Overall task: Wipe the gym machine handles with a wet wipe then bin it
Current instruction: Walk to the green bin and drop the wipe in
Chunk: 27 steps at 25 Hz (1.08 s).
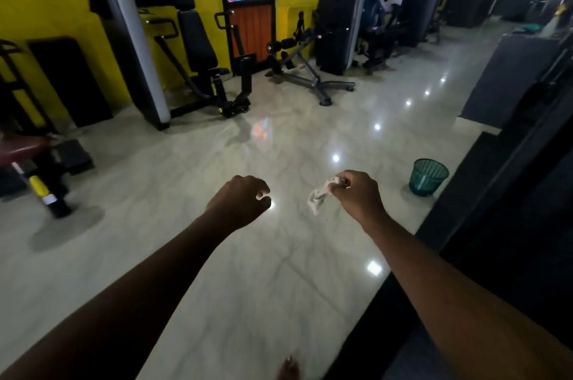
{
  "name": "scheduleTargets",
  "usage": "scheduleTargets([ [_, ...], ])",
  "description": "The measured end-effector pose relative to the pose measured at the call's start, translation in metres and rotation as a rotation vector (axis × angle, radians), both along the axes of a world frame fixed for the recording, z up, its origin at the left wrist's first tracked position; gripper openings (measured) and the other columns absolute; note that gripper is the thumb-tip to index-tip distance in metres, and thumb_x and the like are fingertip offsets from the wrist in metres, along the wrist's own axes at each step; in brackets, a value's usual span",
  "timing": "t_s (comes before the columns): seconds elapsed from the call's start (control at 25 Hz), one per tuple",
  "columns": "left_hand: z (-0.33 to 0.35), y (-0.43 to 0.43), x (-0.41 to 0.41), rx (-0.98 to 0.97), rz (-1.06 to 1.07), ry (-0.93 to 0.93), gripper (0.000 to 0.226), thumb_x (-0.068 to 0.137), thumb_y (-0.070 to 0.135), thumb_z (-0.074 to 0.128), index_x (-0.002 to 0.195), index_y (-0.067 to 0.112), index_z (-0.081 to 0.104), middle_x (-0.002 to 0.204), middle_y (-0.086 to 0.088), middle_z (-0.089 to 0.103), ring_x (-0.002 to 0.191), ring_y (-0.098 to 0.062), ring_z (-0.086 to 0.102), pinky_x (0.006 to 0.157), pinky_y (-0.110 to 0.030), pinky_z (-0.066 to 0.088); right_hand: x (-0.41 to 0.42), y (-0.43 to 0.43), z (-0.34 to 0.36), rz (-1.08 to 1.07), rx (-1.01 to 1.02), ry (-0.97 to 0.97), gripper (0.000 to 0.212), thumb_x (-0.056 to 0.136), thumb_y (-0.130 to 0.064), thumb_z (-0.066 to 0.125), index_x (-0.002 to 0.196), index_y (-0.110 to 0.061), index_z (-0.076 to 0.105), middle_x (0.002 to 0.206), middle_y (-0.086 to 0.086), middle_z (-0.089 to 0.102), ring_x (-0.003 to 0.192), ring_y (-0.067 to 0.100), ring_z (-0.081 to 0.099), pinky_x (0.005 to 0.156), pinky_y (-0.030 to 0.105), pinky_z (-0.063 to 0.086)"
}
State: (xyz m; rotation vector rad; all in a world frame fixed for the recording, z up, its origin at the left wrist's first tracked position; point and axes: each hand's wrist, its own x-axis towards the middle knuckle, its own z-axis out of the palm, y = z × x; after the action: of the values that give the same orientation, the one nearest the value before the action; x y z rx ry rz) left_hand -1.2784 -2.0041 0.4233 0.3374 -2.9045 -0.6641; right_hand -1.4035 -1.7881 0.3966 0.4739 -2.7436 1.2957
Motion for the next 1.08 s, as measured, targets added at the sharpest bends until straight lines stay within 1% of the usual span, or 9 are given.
scheduleTargets([
  [0.08, -0.001, -0.020, -0.079, -0.012, -0.032, -0.025, 0.024, 0.089, 0.030, 0.061, 0.110, 0.024, 0.071, 0.102, 0.007, 0.072, 0.097, -0.014, 0.065, 0.085, -0.030, 0.052, -0.073, -0.012, -0.003, -0.058, -0.004, -0.036, 0.014, 0.082, -0.023, 0.070, 0.089, -0.011, 0.072, 0.083, 0.003, 0.070, 0.088, 0.024, 0.066, 0.066, 0.023, 0.037],
  [0.2, 0.005, -0.044, -0.212, -0.019, -0.109, -0.046, 0.024, 0.088, 0.031, 0.061, 0.110, 0.025, 0.070, 0.102, 0.007, 0.071, 0.098, -0.015, 0.065, 0.086, -0.031, 0.052, -0.185, -0.021, 0.000, -0.172, -0.011, -0.054, 0.017, 0.082, -0.025, 0.070, 0.091, -0.012, 0.073, 0.089, 0.005, 0.073, 0.090, 0.024, 0.066, 0.067, 0.023, 0.037],
  [0.4, 0.002, -0.045, -0.415, 0.015, -0.276, -0.023, 0.023, 0.086, 0.028, 0.063, 0.106, 0.023, 0.072, 0.099, 0.006, 0.073, 0.094, -0.015, 0.066, 0.084, -0.028, 0.051, -0.348, -0.009, -0.018, -0.343, -0.021, -0.114, 0.018, 0.082, -0.027, 0.070, 0.088, -0.011, 0.072, 0.088, 0.005, 0.071, 0.088, 0.025, 0.066, 0.073, 0.031, 0.050],
  [0.56, -0.025, -0.032, -0.592, -0.003, -0.441, -0.016, 0.023, 0.086, 0.027, 0.063, 0.106, 0.022, 0.073, 0.100, 0.005, 0.073, 0.094, -0.014, 0.066, 0.082, -0.025, 0.049, -0.482, 0.009, -0.041, -0.497, -0.008, -0.115, 0.015, 0.087, -0.024, 0.067, 0.087, -0.009, 0.069, 0.080, 0.000, 0.063, 0.082, 0.020, 0.062, 0.066, 0.025, 0.039],
  [0.6, -0.030, -0.028, -0.629, 0.006, -0.469, -0.016, 0.022, 0.086, 0.027, 0.063, 0.106, 0.022, 0.073, 0.101, 0.005, 0.073, 0.095, -0.014, 0.066, 0.081, -0.024, 0.047, -0.508, 0.014, -0.045, -0.532, -0.022, -0.128, 0.012, 0.088, -0.022, 0.065, 0.088, -0.010, 0.068, 0.082, 0.001, 0.063, 0.083, 0.020, 0.063, 0.067, 0.026, 0.041],
  [0.68, -0.037, -0.015, -0.712, 0.026, -0.547, -0.036, 0.022, 0.086, 0.026, 0.066, 0.105, 0.020, 0.073, 0.101, 0.003, 0.072, 0.096, -0.015, 0.066, 0.081, -0.022, 0.044, -0.568, 0.026, -0.051, -0.617, -0.033, -0.183, 0.011, 0.090, -0.021, 0.062, 0.085, -0.011, 0.065, 0.085, 0.004, 0.065, 0.084, 0.023, 0.064, 0.072, 0.031, 0.049],
  [0.76, -0.038, 0.003, -0.794, 0.020, -0.630, -0.074, 0.023, 0.086, 0.026, 0.067, 0.106, 0.019, 0.073, 0.101, 0.001, 0.073, 0.097, -0.016, 0.066, 0.083, -0.023, 0.046, -0.622, 0.042, -0.053, -0.700, 0.006, -0.244, 0.016, 0.090, -0.025, 0.062, 0.086, -0.010, 0.065, 0.090, 0.005, 0.068, 0.085, 0.022, 0.064, 0.072, 0.029, 0.047],
  [0.88, -0.048, 0.043, -0.906, 0.035, -0.734, -0.111, 0.023, 0.085, 0.027, 0.066, 0.106, 0.020, 0.073, 0.100, 0.001, 0.072, 0.100, -0.017, 0.064, 0.087, -0.029, 0.049, -0.698, 0.073, -0.064, -0.837, 0.034, -0.267, 0.018, 0.090, -0.029, 0.061, 0.092, -0.012, 0.069, 0.094, 0.004, 0.070, 0.089, 0.023, 0.064, 0.073, 0.030, 0.046],
  [1.08, -0.090, 0.121, -1.068, -0.024, -0.905, -0.141, 0.024, 0.087, 0.029, 0.063, 0.107, 0.020, 0.073, 0.104, 0.003, 0.073, 0.101, -0.017, 0.065, 0.079, -0.022, 0.042, -0.826, 0.137, -0.107, -1.019, -0.092, -0.352, 0.012, 0.087, -0.028, 0.062, 0.088, -0.018, 0.068, 0.088, 0.002, 0.070, 0.085, 0.021, 0.067, 0.076, 0.037, 0.056],
])
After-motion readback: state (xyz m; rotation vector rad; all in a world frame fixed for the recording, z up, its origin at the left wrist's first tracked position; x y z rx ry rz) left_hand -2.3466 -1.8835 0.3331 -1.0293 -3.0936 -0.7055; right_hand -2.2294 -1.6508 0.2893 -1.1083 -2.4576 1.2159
